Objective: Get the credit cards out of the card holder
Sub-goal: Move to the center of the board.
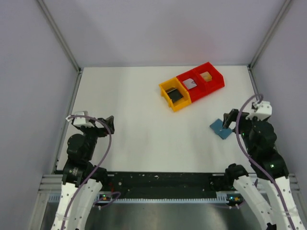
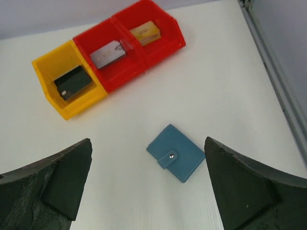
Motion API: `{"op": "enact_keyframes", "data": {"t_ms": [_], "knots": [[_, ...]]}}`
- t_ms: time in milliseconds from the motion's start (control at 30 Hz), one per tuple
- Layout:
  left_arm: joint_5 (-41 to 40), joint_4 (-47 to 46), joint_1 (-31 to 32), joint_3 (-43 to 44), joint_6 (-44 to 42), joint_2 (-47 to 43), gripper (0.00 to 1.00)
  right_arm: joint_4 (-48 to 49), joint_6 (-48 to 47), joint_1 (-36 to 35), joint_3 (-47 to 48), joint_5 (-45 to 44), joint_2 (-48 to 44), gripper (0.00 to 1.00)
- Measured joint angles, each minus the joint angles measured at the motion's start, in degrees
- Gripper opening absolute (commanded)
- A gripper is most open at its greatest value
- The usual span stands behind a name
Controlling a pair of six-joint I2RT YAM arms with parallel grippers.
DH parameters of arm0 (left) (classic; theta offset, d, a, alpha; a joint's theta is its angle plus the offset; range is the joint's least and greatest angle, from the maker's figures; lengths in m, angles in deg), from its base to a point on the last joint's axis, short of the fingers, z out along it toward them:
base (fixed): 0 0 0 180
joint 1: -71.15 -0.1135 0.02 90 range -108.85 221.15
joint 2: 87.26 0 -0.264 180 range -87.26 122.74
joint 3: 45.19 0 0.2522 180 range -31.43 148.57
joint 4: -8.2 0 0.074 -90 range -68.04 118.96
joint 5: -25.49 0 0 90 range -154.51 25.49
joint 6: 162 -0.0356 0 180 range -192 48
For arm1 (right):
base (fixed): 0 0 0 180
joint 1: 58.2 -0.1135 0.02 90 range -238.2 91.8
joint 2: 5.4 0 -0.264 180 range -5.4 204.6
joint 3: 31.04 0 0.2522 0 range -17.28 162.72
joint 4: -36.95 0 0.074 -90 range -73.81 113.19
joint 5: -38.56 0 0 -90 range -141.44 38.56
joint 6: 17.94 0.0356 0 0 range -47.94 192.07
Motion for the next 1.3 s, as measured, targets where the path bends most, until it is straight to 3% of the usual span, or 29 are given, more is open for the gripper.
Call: {"op": "enact_keyframes", "data": {"t_ms": [267, 433, 733, 1167, 1300], "knots": [[0.68, 5.44, 1.51, 0.00, -1.29, -0.79, 0.95, -5.09, 7.74, 0.42, 4.44, 6.23, 22.03, 0.99], [-1.03, 6.19, 2.75, 0.00, -1.88, -1.79, 0.94, -5.49, 14.08, 8.66, 2.45, 10.01, 31.32, 0.98], [-3.23, 6.97, 4.66, 0.00, -2.75, -2.93, 0.94, 1.77, 27.91, 27.23, -16.28, 18.80, 32.94, 0.90], [-3.98, 7.08, 5.44, 0.00, -2.82, -3.04, 0.94, 18.21, 38.05, 29.68, -25.07, 24.13, 34.01, 0.56], [-3.98, 7.08, 5.44, 0.00, -2.86, -3.02, 0.94, 21.49, 39.04, 29.90, -26.64, 24.28, 34.01, 0.51]]}}
